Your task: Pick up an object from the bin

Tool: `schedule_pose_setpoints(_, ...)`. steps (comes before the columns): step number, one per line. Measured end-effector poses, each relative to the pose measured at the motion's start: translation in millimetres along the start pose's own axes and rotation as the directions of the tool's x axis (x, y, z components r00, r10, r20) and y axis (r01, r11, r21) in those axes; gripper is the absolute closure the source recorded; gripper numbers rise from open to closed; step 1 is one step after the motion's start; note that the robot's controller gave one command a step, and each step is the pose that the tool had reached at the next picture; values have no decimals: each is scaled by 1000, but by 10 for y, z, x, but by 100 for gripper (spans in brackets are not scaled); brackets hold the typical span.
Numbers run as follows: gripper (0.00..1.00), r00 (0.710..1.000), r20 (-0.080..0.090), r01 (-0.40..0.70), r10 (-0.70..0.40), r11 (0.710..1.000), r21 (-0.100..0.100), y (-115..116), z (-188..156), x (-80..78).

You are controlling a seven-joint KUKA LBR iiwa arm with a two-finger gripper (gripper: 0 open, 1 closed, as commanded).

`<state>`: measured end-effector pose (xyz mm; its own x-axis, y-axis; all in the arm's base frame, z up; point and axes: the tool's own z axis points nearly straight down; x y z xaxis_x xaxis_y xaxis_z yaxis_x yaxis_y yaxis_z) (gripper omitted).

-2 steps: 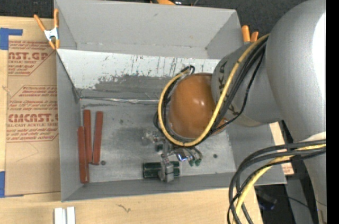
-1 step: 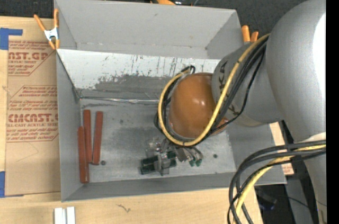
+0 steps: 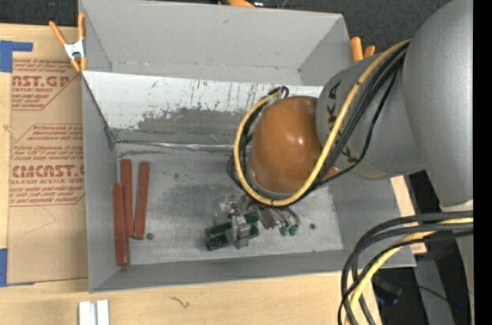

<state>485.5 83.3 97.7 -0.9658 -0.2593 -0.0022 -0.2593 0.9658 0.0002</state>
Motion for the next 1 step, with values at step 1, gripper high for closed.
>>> schedule_pose_setpoints(1,100,1000,-1,-1,1,1000,0,3,-65,0)
